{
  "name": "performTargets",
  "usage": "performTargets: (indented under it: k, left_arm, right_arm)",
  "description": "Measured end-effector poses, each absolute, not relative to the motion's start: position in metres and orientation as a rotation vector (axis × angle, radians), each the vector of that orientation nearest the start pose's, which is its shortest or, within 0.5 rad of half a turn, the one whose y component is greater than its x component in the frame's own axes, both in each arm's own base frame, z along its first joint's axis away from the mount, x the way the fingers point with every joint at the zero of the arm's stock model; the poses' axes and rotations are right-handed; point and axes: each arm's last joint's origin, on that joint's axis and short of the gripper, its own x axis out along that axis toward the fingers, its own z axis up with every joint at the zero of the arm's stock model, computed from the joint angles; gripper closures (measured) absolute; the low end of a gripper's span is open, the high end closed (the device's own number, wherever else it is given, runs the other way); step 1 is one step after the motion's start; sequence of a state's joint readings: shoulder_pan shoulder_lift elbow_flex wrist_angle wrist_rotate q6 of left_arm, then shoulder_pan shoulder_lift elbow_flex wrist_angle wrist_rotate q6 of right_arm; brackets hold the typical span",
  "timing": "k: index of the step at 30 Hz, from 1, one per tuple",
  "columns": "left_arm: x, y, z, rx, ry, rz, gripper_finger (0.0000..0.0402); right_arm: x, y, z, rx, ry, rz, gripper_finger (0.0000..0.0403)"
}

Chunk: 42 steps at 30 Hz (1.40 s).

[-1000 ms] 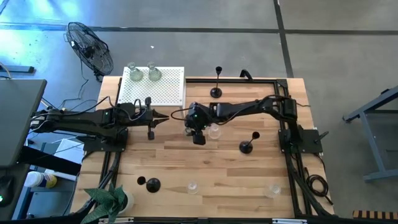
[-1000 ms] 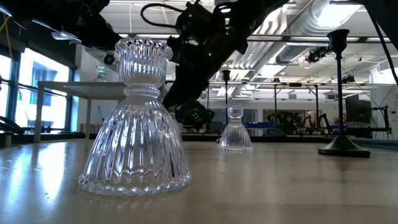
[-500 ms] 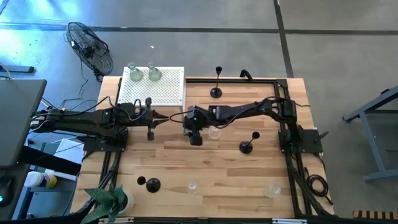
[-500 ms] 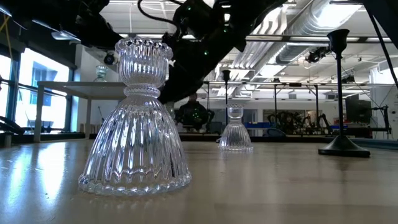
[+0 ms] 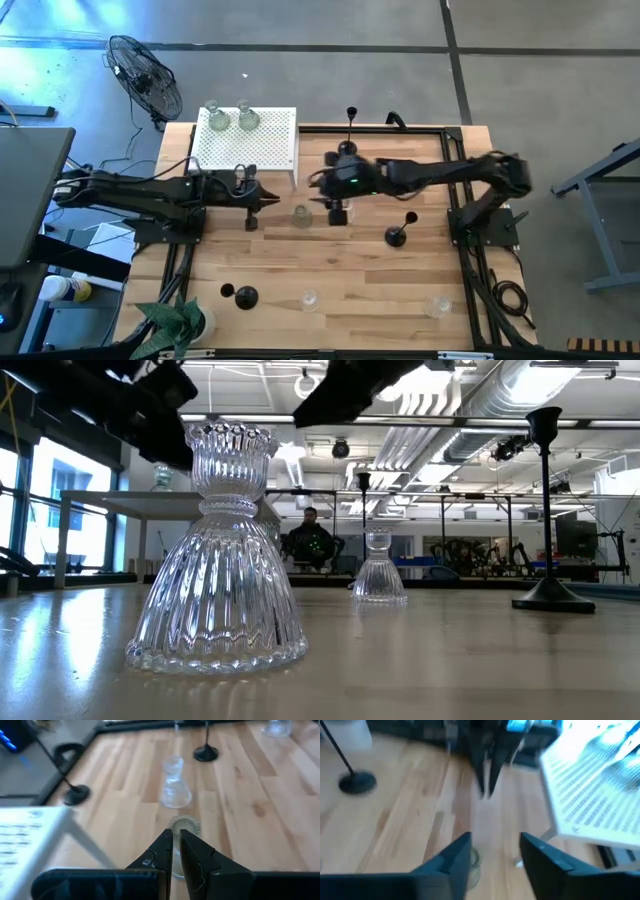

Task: Pick & Place candle stick holders
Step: Put the green candle holder on the shelf aligned with the other green candle holders

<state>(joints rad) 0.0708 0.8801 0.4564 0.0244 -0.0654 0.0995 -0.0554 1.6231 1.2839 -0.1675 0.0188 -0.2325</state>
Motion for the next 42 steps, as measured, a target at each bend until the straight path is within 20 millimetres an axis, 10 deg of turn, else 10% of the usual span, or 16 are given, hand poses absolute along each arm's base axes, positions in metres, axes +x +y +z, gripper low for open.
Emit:
performTargets:
  k: [7,23,35,42]
  left_arm:
    - [0.214,0.018,0.206,0.001,0.455,0.153,0.0329]
    - [0.258,0.019,0.188,-0.073,0.591,0.097,0.0078]
    - [0.272,0.021,0.169,-0.064,0.596,0.128,0.0071]
    - [0.273,0.017,0.170,-0.048,0.582,0.111,0.0156]
  right_arm:
    - [0.313,-0.025,0.279,-0.191,0.280,-0.047,0.0393]
    - [0.281,-0.023,0.277,-0.153,0.178,-0.063,0.0400]
    - [0.282,-0.024,0.278,-0.158,0.160,-0.064,0.0400]
    - [0.282,-0.024,0.279,-0.177,0.157,-0.063,0.0402]
